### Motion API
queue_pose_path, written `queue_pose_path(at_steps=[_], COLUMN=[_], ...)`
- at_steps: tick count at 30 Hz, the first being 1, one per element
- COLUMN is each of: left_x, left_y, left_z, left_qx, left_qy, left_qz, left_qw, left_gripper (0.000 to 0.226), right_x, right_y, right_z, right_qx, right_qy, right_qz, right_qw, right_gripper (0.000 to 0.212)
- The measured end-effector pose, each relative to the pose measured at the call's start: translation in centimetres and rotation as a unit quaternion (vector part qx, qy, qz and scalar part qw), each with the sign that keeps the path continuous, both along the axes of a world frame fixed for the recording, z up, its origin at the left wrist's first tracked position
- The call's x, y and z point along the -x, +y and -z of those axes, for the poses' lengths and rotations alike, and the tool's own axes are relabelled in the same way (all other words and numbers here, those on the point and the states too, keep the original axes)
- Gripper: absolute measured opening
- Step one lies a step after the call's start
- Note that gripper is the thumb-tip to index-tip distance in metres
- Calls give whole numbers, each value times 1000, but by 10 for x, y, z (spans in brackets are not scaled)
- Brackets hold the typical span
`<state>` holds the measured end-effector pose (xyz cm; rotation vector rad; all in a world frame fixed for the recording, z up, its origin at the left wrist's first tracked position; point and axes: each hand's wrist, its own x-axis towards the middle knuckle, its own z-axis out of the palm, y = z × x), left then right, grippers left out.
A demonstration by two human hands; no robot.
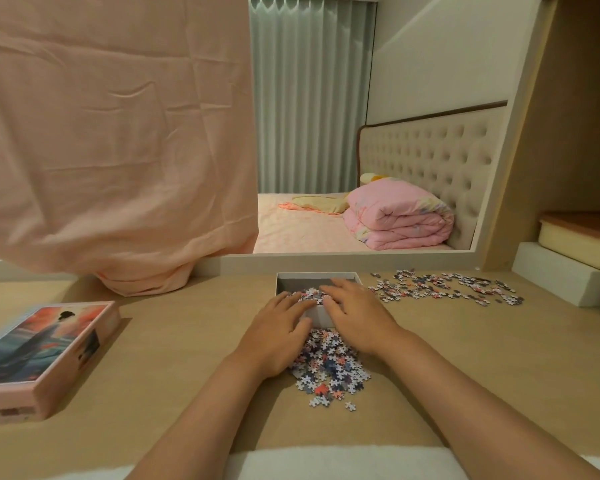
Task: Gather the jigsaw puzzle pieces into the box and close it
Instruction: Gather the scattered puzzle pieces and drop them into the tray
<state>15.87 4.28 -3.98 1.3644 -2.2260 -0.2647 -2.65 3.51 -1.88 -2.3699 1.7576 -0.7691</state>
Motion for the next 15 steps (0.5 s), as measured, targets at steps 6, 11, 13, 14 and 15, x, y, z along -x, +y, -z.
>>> queue_pose_path(at_steps=[6,11,13,14,15], left_x=[-2,0,2,3,5], left_y=[4,6,9,12,15], left_z=[-4,-11,-19,-23,-26], left_qx=[49,138,182,182,168], left_qy=[-40,-51,-60,-60,-61], left_qz=[-11,-25,-12,1,16], left_qw=[998,989,981,982,984], left_gripper=[46,41,33,27,23], right_x=[1,9,13,14,15], right_y=[7,24,32,36,38], right_z=[14,-7,-17,-20,-21], right_qx=[-15,58,16,-23,-60], right_qy=[-19,-17,40,72,105], right_qz=[-39,-51,-62,-65,-67], right_qw=[999,997,997,995,990], right_gripper=[43,33,31,34,38])
